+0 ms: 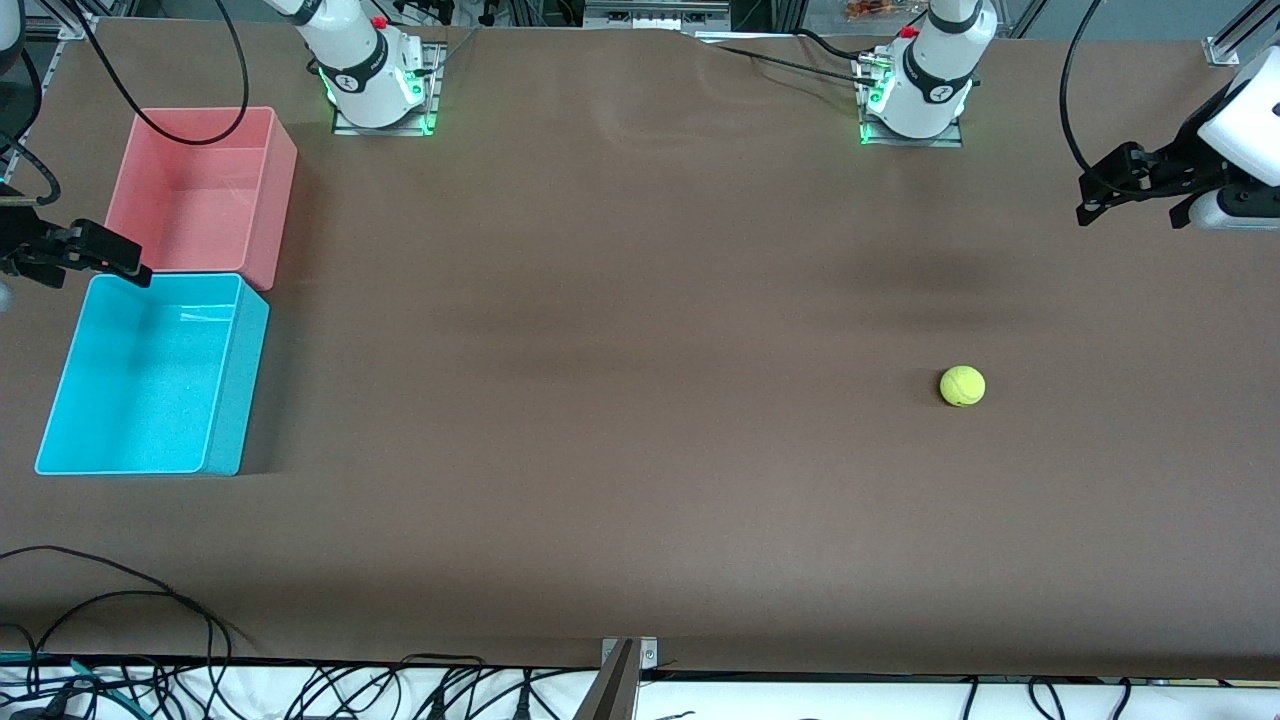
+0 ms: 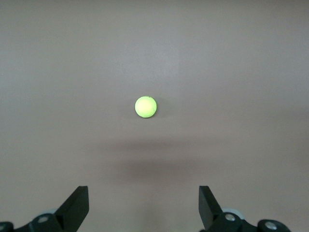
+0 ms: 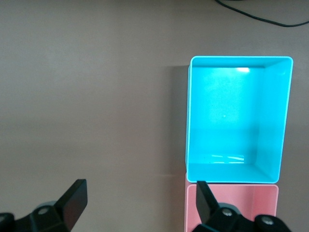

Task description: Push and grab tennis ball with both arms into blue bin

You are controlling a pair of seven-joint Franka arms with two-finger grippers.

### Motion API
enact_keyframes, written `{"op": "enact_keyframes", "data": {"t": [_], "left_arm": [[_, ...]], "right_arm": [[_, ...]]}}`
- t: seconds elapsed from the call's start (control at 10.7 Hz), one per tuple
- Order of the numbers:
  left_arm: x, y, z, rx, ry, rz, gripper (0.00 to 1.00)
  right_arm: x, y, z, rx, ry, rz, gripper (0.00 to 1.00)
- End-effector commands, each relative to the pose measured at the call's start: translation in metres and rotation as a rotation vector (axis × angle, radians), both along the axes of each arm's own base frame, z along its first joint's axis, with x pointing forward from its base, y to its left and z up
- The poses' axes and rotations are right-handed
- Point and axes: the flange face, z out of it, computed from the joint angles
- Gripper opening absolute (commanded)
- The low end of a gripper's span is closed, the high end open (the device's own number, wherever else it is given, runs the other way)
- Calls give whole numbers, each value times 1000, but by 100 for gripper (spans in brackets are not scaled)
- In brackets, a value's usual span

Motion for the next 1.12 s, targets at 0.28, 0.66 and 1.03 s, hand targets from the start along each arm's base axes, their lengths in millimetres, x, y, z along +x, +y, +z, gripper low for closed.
{"op": "enact_keyframes", "data": {"t": [0.28,0.66,1.03], "left_arm": [[19,-4,6,17,-26,72,100],[19,-7,8,16,-31,73,100],[20,-10,6,18,-27,68,100]], "right_arm": [[1,-3,5,4,-6,9,100],[1,-4,6,-22,-8,3,100],[0,-6,8,-31,-16,1,100]]}}
